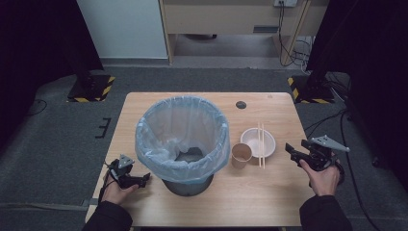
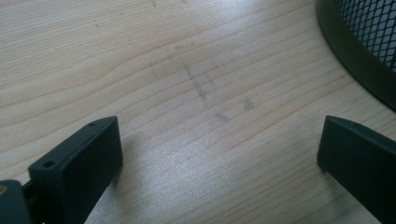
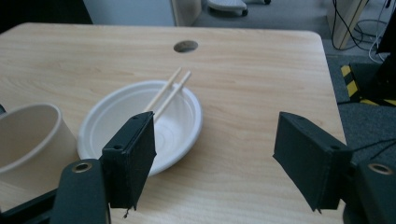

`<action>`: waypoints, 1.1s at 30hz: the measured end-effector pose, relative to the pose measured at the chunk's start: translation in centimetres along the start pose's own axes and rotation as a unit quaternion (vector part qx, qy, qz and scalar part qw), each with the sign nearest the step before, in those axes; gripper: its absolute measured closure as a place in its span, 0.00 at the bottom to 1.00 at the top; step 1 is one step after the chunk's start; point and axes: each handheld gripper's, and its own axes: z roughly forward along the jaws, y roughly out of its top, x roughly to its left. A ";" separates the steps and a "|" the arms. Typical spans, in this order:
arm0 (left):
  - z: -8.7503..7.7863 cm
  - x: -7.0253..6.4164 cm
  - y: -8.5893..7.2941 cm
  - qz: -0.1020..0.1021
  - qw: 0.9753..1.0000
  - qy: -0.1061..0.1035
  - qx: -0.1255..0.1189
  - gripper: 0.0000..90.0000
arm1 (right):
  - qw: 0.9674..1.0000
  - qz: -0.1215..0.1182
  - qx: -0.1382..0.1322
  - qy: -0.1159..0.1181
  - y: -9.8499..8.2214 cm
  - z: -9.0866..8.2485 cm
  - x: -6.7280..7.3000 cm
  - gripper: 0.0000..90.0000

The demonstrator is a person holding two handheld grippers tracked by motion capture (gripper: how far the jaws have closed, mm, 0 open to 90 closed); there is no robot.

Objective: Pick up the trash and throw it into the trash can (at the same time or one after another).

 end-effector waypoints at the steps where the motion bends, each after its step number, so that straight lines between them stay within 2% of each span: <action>1: 0.0 0.0 0.0 0.000 1.000 0.000 0.000 0.00 | 1.000 0.001 -0.004 0.000 0.3 0.0 0.1 0.32; 11: 0.0 0.0 0.0 0.000 1.000 0.000 0.000 0.00 | 1.000 -0.001 -0.017 0.012 2.4 -0.4 0.6 0.34; 17: 0.0 0.0 0.0 0.000 1.000 0.000 0.000 0.00 | 1.000 -0.012 -0.017 0.021 3.8 1.0 1.9 0.34; 21: 0.0 0.0 0.0 0.000 1.000 0.000 0.000 0.00 | 0.999 -0.036 -0.006 0.024 4.8 2.7 3.3 0.36; 27: 0.0 0.0 0.0 0.000 1.000 0.000 0.000 0.00 | 0.999 -0.041 0.004 0.023 4.9 4.3 4.1 0.46; 33: 0.0 0.0 0.0 0.000 1.000 0.000 0.000 0.00 | 0.999 -0.027 0.025 0.021 3.7 5.9 3.9 0.59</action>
